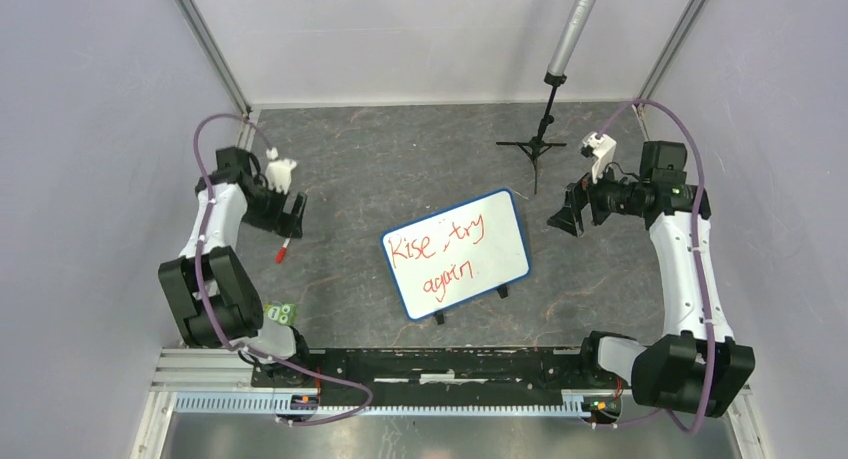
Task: Write a sentence on the whiteboard
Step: Reset both arms
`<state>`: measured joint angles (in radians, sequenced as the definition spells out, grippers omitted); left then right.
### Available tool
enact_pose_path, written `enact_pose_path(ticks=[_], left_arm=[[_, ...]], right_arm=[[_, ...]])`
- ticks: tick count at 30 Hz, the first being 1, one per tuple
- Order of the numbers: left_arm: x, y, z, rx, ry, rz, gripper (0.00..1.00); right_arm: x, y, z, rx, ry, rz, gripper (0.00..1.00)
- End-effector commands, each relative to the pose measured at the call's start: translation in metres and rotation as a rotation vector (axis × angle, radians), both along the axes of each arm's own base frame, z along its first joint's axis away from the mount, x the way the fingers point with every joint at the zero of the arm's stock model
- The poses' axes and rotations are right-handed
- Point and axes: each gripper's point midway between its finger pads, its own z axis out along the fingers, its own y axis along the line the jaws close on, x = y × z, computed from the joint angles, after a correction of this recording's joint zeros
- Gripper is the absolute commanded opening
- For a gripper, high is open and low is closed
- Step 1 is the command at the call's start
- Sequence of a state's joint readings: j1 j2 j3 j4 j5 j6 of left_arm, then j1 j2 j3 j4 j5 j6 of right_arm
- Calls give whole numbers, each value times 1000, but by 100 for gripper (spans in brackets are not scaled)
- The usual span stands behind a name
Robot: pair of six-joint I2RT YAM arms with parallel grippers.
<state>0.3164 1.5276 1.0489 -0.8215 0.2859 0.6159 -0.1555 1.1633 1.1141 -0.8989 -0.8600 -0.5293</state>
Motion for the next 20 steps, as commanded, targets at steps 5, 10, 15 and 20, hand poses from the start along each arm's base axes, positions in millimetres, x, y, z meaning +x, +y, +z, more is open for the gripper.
enact_pose_path(ticks=[5,10,15,20], left_arm=[[61,-44,163,-50,-314,-53,100],[80,-61,194,-176,-402,56,100],[76,-61,164,-175,-374,105,100],[67,-59,143,-158,-343,143,100]], right_arm=[[27,-54,28,-102,-100,-97,98],[44,-90,21,-119,-81,-179,98],[66,-112,18,-141,-106,-258,98],[69,-113,5,-125,-55,-266,98]])
